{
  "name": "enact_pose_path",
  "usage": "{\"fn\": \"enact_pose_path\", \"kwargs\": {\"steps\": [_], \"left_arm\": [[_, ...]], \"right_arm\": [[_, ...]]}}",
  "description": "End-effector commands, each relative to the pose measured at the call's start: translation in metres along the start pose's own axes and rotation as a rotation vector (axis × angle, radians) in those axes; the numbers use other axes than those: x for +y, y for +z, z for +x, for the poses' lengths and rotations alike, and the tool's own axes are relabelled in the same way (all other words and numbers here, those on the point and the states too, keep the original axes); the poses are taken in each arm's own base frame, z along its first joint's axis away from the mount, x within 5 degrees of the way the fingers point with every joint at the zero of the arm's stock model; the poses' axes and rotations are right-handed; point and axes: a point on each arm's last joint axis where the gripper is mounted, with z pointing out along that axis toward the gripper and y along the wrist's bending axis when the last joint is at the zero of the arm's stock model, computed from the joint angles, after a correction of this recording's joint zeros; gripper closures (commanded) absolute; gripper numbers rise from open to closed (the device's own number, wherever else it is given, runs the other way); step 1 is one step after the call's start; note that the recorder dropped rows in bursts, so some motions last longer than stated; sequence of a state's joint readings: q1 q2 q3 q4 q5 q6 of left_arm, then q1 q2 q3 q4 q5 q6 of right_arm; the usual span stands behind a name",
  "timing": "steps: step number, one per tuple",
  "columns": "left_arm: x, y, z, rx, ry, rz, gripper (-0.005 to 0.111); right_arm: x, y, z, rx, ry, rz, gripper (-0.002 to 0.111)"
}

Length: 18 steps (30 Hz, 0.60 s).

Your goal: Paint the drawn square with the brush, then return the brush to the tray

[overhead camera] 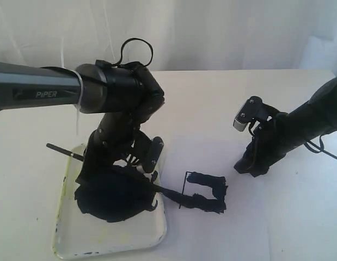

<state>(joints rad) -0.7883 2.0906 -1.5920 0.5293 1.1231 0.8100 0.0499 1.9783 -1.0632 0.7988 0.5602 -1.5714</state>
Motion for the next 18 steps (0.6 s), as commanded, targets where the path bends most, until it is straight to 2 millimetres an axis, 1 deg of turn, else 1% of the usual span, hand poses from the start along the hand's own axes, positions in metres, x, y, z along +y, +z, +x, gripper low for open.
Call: {"fn": "enact_pose_path", "kwargs": {"steps": [1, 7, 13, 18], "left_arm": [[-0.0058, -0.0051, 0.0057, 0.115, -0.008, 0.010, 0.107], [-0.0040, -0.0075, 0.0046, 0.143, -0.043, -0.036, 0.107], [-0.0032, -0.0097, 0.0056, 0.185, -0.029, -0.061, 0.107], [-0.0029, -0.0101, 0.0042, 0.178, -0.030, -0.070, 0.107]], "right_arm": [[-0.0001, 0.0065, 0.0071, 0.033, -0.014, 0.000, 0.044], [-0.0001, 0.0065, 0.0071, 0.033, -0.014, 0.000, 0.044], [-0.0001, 0.0065, 0.0071, 0.033, -0.014, 0.000, 0.044], [-0.0001, 0.0065, 0.0071, 0.033, -0.014, 0.000, 0.044]]}}
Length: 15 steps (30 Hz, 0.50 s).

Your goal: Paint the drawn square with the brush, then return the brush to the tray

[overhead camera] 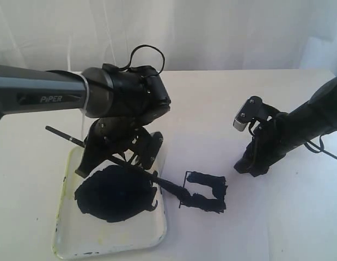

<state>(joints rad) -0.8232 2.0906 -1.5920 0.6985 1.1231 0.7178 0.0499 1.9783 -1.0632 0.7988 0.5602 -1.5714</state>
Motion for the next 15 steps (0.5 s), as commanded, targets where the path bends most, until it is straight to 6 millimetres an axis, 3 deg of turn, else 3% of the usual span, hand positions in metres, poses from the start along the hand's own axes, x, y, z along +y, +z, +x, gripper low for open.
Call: {"fn": "enact_pose_path", "kwargs": {"steps": [1, 15], "left_arm": [[-0.0067, -0.0029, 0.0045, 0.053, -0.005, 0.046, 0.107], [0.0032, -0.0028, 0.0001, 0.004, -0.033, -0.062, 0.107]], "right_arm": [[-0.0001, 0.0065, 0.0071, 0.033, -0.014, 0.000, 0.044], [-0.0001, 0.0065, 0.0071, 0.033, -0.014, 0.000, 0.044]]}}
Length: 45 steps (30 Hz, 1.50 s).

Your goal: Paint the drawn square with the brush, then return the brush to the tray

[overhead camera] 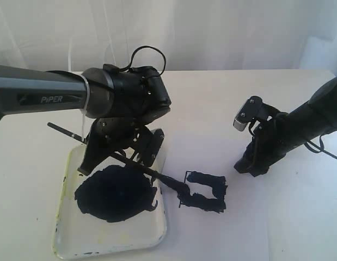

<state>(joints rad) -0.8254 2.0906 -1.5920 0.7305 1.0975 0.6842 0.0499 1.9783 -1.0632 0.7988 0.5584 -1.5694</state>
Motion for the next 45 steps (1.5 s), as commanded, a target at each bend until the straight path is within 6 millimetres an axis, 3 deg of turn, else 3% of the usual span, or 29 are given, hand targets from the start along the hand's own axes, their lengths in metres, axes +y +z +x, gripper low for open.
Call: {"fn": "enact_pose_path", "kwargs": {"steps": [1, 27, 36, 45], "left_arm": [[0.001, -0.002, 0.000, -0.009, -0.010, -0.030, 0.107], [0.015, 0.000, 0.000, -0.027, -0.009, -0.169, 0.107], [0.022, 0.009, 0.011, -0.047, -0.107, -0.179, 0.107], [0.021, 0.009, 0.011, -0.045, -0.101, -0.161, 0.107]], "right_arm": [[0.000, 0.007, 0.007, 0.033, -0.017, -0.002, 0.044], [0.000, 0.007, 0.007, 0.033, -0.017, -0.002, 0.044], [0.000, 0.007, 0.007, 0.033, -0.017, -0.002, 0.044], [0.000, 0.007, 0.007, 0.033, -0.017, -0.002, 0.044]]}}
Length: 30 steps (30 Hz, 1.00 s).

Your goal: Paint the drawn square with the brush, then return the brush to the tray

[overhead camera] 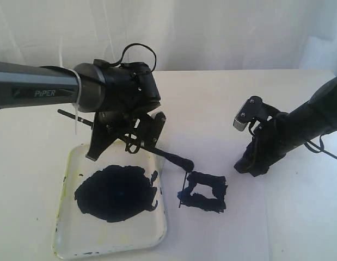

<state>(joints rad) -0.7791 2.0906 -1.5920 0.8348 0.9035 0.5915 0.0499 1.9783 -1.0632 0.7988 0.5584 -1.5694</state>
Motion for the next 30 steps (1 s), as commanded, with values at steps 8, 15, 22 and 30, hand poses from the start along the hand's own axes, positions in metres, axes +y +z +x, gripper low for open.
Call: {"fn": "enact_pose_path", "kwargs": {"steps": [8, 15, 22, 30], "left_arm": [[-0.007, -0.001, 0.001, 0.006, 0.021, 0.067, 0.107], [-0.011, -0.002, 0.000, -0.005, 0.044, 0.110, 0.107], [-0.018, -0.007, -0.004, -0.008, 0.082, 0.157, 0.107], [-0.026, -0.017, -0.013, 0.020, 0.154, 0.184, 0.107]], "right_arm": [[0.000, 0.007, 0.007, 0.033, -0.017, -0.002, 0.044], [0.000, 0.007, 0.007, 0.033, -0.017, -0.002, 0.044], [0.000, 0.007, 0.007, 0.033, -0.016, 0.000, 0.044], [0.000, 0.007, 0.007, 0.033, -0.016, 0.000, 0.044]]}}
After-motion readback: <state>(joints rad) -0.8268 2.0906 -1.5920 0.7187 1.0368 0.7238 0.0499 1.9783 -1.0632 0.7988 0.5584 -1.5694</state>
